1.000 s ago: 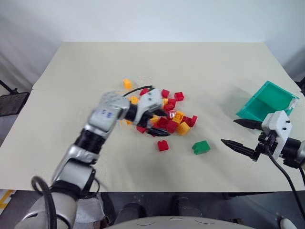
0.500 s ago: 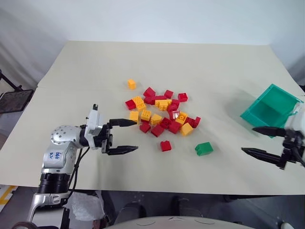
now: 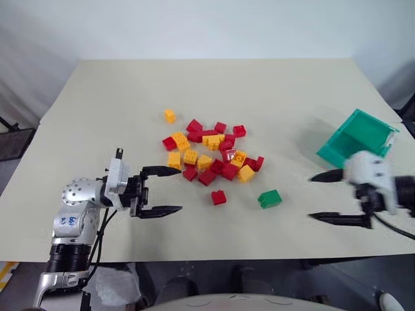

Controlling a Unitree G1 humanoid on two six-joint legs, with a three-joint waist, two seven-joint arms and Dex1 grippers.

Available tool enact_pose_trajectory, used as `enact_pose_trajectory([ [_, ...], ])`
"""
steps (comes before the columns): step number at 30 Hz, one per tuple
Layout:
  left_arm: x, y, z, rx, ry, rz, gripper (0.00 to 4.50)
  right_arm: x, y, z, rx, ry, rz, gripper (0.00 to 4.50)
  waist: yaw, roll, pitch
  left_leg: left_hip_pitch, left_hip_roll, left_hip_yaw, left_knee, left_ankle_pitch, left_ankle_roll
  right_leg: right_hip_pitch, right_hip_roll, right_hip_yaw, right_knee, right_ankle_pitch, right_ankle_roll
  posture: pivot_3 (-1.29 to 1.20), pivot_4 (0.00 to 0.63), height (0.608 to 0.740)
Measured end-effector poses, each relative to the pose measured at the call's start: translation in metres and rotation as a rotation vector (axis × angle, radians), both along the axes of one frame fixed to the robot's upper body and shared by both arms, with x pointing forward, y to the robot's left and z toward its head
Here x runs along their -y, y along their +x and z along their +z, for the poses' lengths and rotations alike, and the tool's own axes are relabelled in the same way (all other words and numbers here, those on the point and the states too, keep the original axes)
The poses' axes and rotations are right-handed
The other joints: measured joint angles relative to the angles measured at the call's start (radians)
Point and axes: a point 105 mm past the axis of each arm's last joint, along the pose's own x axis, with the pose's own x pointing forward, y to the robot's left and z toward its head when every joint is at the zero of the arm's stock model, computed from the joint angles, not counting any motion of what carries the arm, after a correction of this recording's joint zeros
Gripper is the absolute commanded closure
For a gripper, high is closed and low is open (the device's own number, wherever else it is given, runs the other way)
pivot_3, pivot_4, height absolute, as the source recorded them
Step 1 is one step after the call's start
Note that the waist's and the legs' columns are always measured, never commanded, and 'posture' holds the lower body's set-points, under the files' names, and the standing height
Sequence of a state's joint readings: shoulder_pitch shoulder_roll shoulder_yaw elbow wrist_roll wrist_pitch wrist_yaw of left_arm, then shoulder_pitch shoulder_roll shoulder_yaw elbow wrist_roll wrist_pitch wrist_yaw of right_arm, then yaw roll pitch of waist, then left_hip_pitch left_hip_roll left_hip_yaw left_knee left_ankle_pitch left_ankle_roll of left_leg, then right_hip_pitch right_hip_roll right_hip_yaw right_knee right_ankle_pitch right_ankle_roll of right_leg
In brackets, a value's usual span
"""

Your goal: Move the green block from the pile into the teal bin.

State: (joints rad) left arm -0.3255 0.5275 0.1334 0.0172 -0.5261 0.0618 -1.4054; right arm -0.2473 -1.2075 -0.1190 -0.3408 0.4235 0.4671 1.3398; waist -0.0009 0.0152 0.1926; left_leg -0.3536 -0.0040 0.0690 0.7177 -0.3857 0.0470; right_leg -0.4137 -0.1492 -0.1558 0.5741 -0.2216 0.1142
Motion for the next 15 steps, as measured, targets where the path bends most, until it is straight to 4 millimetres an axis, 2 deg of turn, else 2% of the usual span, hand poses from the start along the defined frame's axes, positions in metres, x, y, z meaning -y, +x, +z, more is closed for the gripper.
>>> enact_pose_trajectory([
  [5, 0.002, -0.004, 0.003, 0.025, -0.014, 0.024, 0.03, -0.014, 0.034, -0.005, -0.008, -0.055, 0.095, 0.00, 0.003, 0.000, 0.000, -0.003, 0.000, -0.001, -0.001, 0.000, 0.000, -0.001, 0.001, -0.003, 0.001, 0.000, 0.000, 0.00, 0.150, 0.740],
  [12, 0.002, -0.015, -0.002, 0.013, -0.024, 0.050, 0.03, -0.033, 0.052, -0.040, -0.112, -0.139, 0.188, 0.00, 0.001, 0.000, 0.000, -0.004, -0.001, 0.000, 0.000, 0.000, 0.001, -0.001, 0.002, -0.007, -0.001, 0.001, 0.002, 0.00, 0.150, 0.740],
  [15, 0.003, -0.017, -0.001, 0.018, -0.028, 0.064, 0.03, -0.041, 0.055, -0.052, -0.144, -0.170, 0.223, 0.00, 0.001, 0.000, 0.000, -0.004, -0.001, 0.000, 0.001, 0.000, 0.000, -0.001, 0.002, -0.006, 0.000, 0.001, 0.002, 0.00, 0.150, 0.740],
])
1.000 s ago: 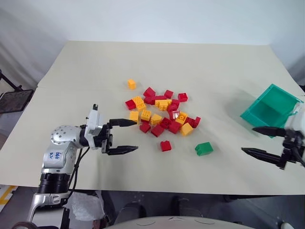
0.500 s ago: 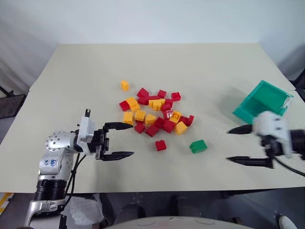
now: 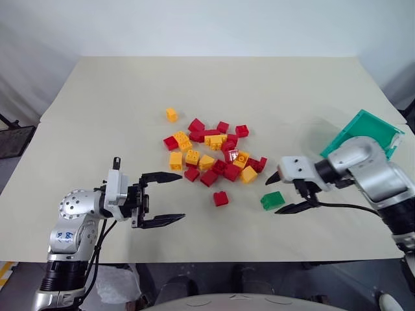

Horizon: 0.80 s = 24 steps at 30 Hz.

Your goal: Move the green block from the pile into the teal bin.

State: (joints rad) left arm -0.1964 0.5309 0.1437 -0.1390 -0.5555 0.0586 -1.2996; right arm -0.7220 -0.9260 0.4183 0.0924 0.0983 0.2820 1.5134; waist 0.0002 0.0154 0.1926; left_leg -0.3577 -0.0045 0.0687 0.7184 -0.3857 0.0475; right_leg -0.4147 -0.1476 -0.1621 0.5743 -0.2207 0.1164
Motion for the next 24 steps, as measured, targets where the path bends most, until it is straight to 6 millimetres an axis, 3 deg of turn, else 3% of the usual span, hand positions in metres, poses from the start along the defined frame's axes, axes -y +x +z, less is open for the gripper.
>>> enact_pose_trajectory([
  [3, 0.000, -0.001, 0.000, -0.002, -0.005, 0.012, 0.00, 0.002, 0.001, -0.009, -0.016, -0.032, 0.003, 0.59, 0.001, 0.000, 0.000, 0.000, 0.000, 0.000, 0.000, 0.000, 0.000, 0.000, 0.000, 0.000, 0.000, 0.000, 0.000, 0.00, 0.150, 0.740],
  [10, 0.000, 0.001, 0.001, 0.001, -0.013, 0.033, 0.00, 0.004, 0.004, -0.006, 0.000, -0.042, -0.011, 2.95, -0.001, 0.000, 0.000, 0.000, 0.000, 0.000, 0.000, 0.000, 0.000, 0.000, 0.000, 0.000, 0.000, 0.000, 0.000, 0.00, 0.150, 0.740],
  [14, 0.002, 0.003, 0.002, 0.000, -0.015, 0.034, 0.00, 0.005, 0.005, 0.008, 0.021, 0.022, -0.066, 2.99, 0.001, 0.000, 0.000, 0.000, 0.000, 0.000, 0.000, 0.000, 0.000, 0.000, 0.000, 0.000, 0.000, 0.000, 0.000, 0.00, 0.150, 0.740],
  [19, 0.009, 0.009, 0.007, 0.020, -0.018, 0.024, 0.00, 0.024, 0.008, 0.028, 0.068, 0.153, -0.248, 2.99, 0.007, 0.000, 0.000, 0.000, 0.000, 0.000, 0.000, 0.000, 0.000, 0.000, 0.000, 0.001, 0.000, 0.000, 0.000, 0.00, 0.150, 0.740],
  [24, 0.018, 0.021, 0.013, 0.026, -0.049, 0.037, 0.00, 0.080, 0.016, 0.062, 0.239, 0.197, -0.531, 2.99, 0.021, 0.001, 0.000, 0.000, 0.000, 0.000, 0.000, 0.000, 0.000, 0.000, 0.000, 0.001, 0.000, 0.000, 0.000, 0.00, 0.150, 0.740],
])
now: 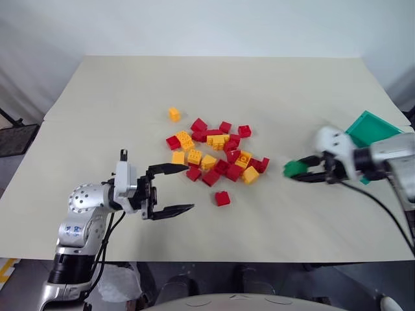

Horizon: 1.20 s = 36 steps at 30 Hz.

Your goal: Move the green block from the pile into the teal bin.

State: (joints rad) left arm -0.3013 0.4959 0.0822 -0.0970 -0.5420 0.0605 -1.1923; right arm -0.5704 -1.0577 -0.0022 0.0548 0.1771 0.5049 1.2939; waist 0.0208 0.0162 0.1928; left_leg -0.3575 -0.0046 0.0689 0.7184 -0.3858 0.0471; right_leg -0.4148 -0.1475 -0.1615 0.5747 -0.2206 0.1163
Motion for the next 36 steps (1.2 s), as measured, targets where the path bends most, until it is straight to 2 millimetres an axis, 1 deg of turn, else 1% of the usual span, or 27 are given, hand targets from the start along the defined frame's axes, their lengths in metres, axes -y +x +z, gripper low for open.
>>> enact_pose_trajectory([
  [3, 0.007, 0.013, 0.006, -0.002, -0.027, 0.032, 0.00, 0.026, 0.002, 0.013, 0.071, -0.005, -0.121, 2.99, 0.002, 0.000, 0.000, 0.001, 0.000, 0.002, 0.000, 0.000, 0.000, 0.000, 0.000, 0.000, 0.000, 0.000, 0.000, 0.00, 0.150, 0.740],
  [5, 0.018, 0.024, 0.011, 0.003, -0.045, 0.049, 0.00, 0.047, 0.008, 0.017, 0.126, -0.013, -0.225, 2.99, 0.004, 0.000, 0.000, 0.001, -0.001, 0.003, 0.000, 0.001, 0.001, 0.000, 0.000, 0.000, 0.000, 0.001, 0.002, 0.00, 0.150, 0.740],
  [7, 0.032, 0.034, 0.015, 0.007, -0.054, 0.054, 0.00, 0.068, 0.016, 0.018, 0.174, -0.045, -0.342, 2.99, 0.003, 0.000, 0.000, 0.001, -0.001, 0.004, 0.000, 0.001, 0.002, 0.000, 0.000, 0.001, 0.000, 0.002, 0.003, 0.00, 0.150, 0.740],
  [9, 0.045, 0.040, 0.016, 0.006, -0.060, 0.045, 0.00, 0.092, 0.025, 0.014, 0.209, -0.122, -0.461, 2.99, 0.001, 0.000, 0.000, 0.001, -0.001, 0.006, -0.001, 0.001, 0.002, 0.000, 0.000, 0.002, 0.000, 0.002, 0.003, 0.00, 0.150, 0.740],
  [10, 0.050, 0.041, 0.016, 0.005, -0.060, 0.040, 0.00, 0.101, 0.028, 0.011, 0.213, -0.152, -0.498, 2.99, 0.000, 0.000, 0.000, 0.001, -0.001, 0.007, -0.001, 0.001, 0.002, 0.000, 0.000, 0.002, -0.001, 0.002, 0.003, 0.00, 0.150, 0.740],
  [11, 0.052, 0.042, 0.015, 0.005, -0.060, 0.037, 0.00, 0.104, 0.031, 0.009, 0.221, -0.156, -0.517, 2.99, -0.001, 0.000, 0.000, 0.001, -0.001, 0.007, -0.002, 0.001, 0.002, 0.000, 0.001, 0.002, -0.001, 0.002, 0.003, 0.00, 0.150, 0.740],
  [12, 0.054, 0.044, 0.015, 0.004, -0.061, 0.032, 0.00, 0.106, 0.036, 0.007, 0.228, -0.147, -0.535, 2.99, -0.007, 0.000, 0.000, 0.002, 0.000, 0.008, -0.002, 0.001, 0.002, -0.001, 0.001, 0.002, -0.001, 0.002, 0.003, 0.00, 0.150, 0.740],
  [14, 0.058, 0.045, 0.015, 0.009, -0.056, 0.022, 0.00, 0.103, 0.046, 0.005, 0.246, -0.119, -0.546, 2.99, -0.019, 0.000, 0.000, 0.002, 0.000, 0.008, -0.003, 0.002, 0.002, -0.001, 0.002, 0.002, -0.001, 0.002, 0.003, 0.00, 0.150, 0.740],
  [17, 0.066, 0.048, 0.018, 0.012, -0.057, 0.006, 0.00, 0.099, 0.059, 0.003, 0.275, -0.106, -0.558, 2.99, -0.023, 0.000, 0.000, 0.002, 0.000, 0.009, -0.003, 0.002, 0.002, -0.001, 0.002, 0.002, -0.001, 0.002, 0.003, 0.00, 0.150, 0.740],
  [19, 0.069, 0.049, 0.015, 0.005, -0.038, 0.001, 0.00, 0.098, 0.067, -0.002, 0.287, -0.121, -0.563, 2.26, -0.023, 0.000, 0.000, 0.002, 0.000, 0.009, -0.003, 0.002, 0.002, 0.000, 0.002, 0.003, -0.001, 0.002, 0.003, 0.00, 0.150, 0.740],
  [20, 0.071, 0.048, 0.014, 0.000, -0.030, -0.007, 0.00, 0.099, 0.069, -0.005, 0.288, -0.125, -0.570, 1.97, -0.023, 0.000, 0.000, 0.002, 0.000, 0.009, -0.003, 0.002, 0.002, 0.000, 0.002, 0.003, -0.001, 0.002, 0.003, 0.00, 0.150, 0.740],
  [22, 0.072, 0.048, 0.013, -0.001, -0.030, -0.011, 0.00, 0.101, 0.070, -0.009, 0.288, -0.140, -0.572, 1.33, -0.019, 0.001, 0.000, 0.001, 0.000, 0.007, -0.003, 0.002, 0.002, 0.000, 0.002, 0.002, -0.001, 0.002, 0.003, 0.00, 0.150, 0.740],
  [26, 0.069, 0.049, 0.013, -0.002, -0.022, 0.000, 0.00, 0.101, 0.071, -0.005, 0.303, -0.146, -0.560, 0.02, -0.020, 0.001, 0.000, 0.001, 0.000, 0.007, -0.003, 0.002, 0.002, 0.000, 0.002, 0.002, -0.002, 0.002, 0.003, 0.00, 0.150, 0.740],
  [28, 0.063, 0.048, 0.009, -0.017, -0.006, 0.011, 0.00, 0.105, 0.068, -0.002, 0.305, -0.158, -0.558, 0.02, -0.021, 0.001, 0.000, 0.001, 0.000, 0.007, -0.003, 0.002, 0.002, -0.001, 0.002, 0.002, -0.002, 0.002, 0.003, 0.00, 0.150, 0.740],
  [30, 0.054, 0.049, 0.004, -0.047, -0.003, 0.034, 0.00, 0.106, 0.061, 0.002, 0.293, -0.153, -0.531, 0.02, -0.020, 0.002, 0.000, 0.001, 0.000, 0.006, -0.003, 0.002, 0.002, -0.001, 0.002, 0.002, -0.002, 0.002, 0.003, 0.00, 0.150, 0.740],
  [33, 0.038, 0.051, 0.005, -0.078, -0.001, 0.107, 0.00, 0.093, 0.045, 0.005, 0.261, -0.094, -0.422, 0.02, -0.020, 0.002, 0.000, 0.000, 0.000, 0.005, -0.003, 0.002, 0.002, 0.000, 0.002, 0.002, -0.002, 0.002, 0.003, 0.00, 0.150, 0.740],
  [36, 0.023, 0.049, 0.011, -0.065, 0.004, 0.148, 0.00, 0.079, 0.032, 0.002, 0.228, -0.040, -0.329, 0.02, -0.019, 0.002, 0.000, 0.001, 0.000, 0.006, -0.002, 0.002, 0.002, 0.000, 0.001, 0.002, -0.001, 0.002, 0.003, 0.00, 0.150, 0.740],
])
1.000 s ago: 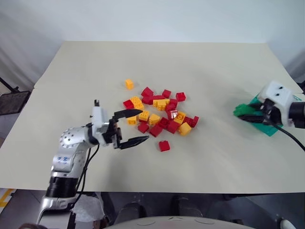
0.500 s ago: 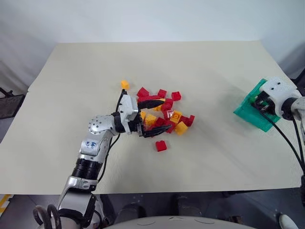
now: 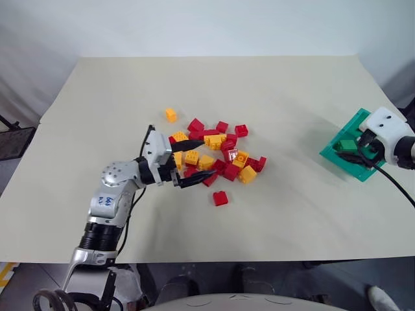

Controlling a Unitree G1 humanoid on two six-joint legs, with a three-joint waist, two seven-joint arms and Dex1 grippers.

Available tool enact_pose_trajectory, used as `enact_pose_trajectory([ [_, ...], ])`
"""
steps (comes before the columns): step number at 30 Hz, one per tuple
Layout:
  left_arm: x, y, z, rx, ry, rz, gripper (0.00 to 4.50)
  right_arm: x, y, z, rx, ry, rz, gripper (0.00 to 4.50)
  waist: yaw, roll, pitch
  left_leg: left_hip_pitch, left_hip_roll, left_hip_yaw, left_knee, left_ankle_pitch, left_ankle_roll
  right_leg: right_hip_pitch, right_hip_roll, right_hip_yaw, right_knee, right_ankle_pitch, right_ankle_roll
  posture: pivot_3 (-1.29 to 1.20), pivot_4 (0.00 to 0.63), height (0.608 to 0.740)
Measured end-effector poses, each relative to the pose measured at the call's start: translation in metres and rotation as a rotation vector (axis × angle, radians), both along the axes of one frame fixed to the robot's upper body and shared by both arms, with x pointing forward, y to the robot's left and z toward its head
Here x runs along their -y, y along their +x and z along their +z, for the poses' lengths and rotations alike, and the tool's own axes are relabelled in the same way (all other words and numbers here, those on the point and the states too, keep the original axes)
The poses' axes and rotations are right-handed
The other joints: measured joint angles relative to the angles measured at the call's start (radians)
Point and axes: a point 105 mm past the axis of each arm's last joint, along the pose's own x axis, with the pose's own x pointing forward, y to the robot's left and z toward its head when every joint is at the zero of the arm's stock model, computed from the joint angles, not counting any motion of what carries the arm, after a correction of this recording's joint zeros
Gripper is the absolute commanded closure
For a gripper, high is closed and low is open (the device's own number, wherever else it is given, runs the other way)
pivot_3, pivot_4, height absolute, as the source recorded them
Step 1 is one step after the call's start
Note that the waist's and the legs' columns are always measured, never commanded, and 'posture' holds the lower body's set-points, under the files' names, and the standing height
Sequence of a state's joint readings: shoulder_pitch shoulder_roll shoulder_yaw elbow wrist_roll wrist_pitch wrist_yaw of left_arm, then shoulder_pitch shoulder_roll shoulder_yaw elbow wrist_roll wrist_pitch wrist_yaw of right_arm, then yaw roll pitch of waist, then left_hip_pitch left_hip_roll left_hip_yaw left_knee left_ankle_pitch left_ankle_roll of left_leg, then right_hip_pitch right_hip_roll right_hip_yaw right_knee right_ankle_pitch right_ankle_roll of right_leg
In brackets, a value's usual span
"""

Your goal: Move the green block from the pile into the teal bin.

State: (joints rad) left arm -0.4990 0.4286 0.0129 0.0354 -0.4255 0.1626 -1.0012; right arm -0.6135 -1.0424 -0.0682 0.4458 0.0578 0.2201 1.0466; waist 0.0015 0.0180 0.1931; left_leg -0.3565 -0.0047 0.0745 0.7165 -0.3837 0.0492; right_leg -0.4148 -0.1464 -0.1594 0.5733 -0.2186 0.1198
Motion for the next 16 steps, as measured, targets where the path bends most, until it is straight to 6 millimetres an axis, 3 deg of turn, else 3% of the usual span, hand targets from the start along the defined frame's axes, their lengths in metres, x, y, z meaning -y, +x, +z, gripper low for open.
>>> enact_pose_trajectory([
  [7, -0.074, -0.020, -0.016, -0.044, 0.132, 0.101, 0.00, -0.036, -0.055, -0.001, -0.076, 0.250, 0.318, 0.02, -0.001, 0.001, 0.000, 0.001, 0.001, -0.001, -0.001, -0.001, -0.001, 0.001, 0.000, 0.000, 0.000, 0.000, -0.001, 0.00, 0.150, 0.740],
  [16, -0.118, -0.040, -0.024, -0.114, 0.113, 0.218, 0.00, -0.053, -0.066, -0.015, -0.083, 0.366, 0.444, 0.02, -0.003, 0.001, 0.000, 0.003, 0.001, -0.002, -0.001, -0.003, -0.002, 0.001, -0.002, 0.002, 0.001, -0.001, -0.003, 0.00, 0.150, 0.740],
])
